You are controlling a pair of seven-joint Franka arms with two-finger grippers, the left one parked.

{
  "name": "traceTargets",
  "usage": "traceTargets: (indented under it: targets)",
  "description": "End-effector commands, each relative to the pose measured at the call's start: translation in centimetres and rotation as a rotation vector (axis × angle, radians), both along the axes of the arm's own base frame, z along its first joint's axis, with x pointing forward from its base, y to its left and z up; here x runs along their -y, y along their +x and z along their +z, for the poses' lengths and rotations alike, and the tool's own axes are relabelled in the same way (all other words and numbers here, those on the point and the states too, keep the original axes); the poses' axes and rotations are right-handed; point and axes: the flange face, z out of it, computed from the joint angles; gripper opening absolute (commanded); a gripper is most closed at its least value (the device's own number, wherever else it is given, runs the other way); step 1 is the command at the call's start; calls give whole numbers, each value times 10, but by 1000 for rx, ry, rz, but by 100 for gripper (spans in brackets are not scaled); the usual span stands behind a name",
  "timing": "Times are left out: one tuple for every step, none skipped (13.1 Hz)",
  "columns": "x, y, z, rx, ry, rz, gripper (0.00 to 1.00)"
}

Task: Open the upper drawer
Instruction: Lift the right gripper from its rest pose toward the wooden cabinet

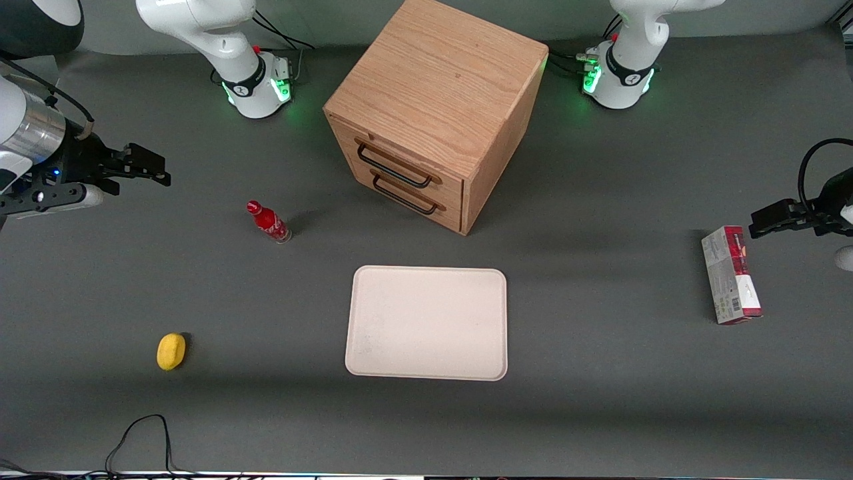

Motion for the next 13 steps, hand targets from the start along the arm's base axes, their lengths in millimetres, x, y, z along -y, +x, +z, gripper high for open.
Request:
traceTargets:
  targets:
    - [0,3,5,-4,10,16,100]
    - [-1,4,6,-3,11,20,100]
    - [-2,5,9,3,11,22,100]
    - [-4,8,4,-16,9,26,100]
    - [-5,10,5,-15,7,28,100]
    - [-6,15,2,-21,7,28,100]
    - [-8,20,-2,-26,6,28,100]
    - [-11,22,-5,-30,7,34,100]
    - [-28,24,-9,-36,4,62,100]
    - [-47,30,-8,-28,-10,94,100]
    - [-56,36,-13,-32,-22,101,100]
    - [-62,37,-11,-26,-19,109,100]
    - [-64,36,-14,-28,-9,120,100]
